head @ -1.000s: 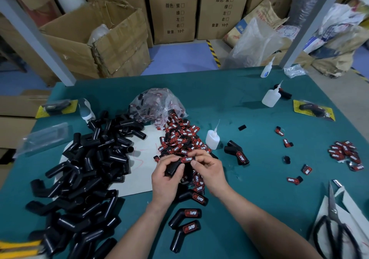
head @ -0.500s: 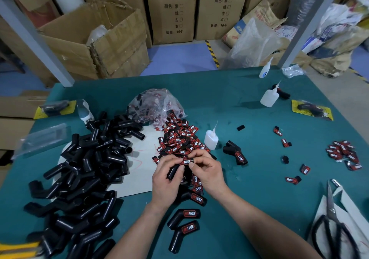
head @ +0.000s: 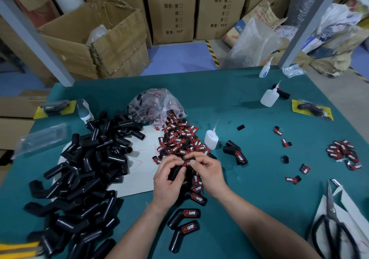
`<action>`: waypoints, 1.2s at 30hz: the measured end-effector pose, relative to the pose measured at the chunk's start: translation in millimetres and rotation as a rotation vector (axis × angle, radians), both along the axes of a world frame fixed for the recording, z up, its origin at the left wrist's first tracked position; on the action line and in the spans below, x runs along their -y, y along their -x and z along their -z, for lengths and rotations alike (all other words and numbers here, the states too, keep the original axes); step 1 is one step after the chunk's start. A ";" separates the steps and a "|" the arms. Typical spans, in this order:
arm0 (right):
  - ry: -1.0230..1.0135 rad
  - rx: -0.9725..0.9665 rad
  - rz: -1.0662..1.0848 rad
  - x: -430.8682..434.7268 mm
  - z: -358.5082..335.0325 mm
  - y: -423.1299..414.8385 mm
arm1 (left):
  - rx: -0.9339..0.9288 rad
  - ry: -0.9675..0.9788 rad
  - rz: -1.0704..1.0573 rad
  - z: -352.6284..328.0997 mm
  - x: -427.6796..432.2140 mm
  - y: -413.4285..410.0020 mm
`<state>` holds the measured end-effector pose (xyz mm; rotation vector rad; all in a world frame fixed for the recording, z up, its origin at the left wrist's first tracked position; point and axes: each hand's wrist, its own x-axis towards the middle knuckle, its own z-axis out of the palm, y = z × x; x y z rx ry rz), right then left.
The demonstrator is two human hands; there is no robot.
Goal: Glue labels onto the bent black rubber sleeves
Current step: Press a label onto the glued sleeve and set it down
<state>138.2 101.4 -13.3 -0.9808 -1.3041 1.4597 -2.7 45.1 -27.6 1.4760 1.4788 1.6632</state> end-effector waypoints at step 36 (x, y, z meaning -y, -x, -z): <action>-0.037 0.030 -0.069 3.3 -1.2 -0.4 | 0.021 0.077 0.035 3.0 0.6 0.8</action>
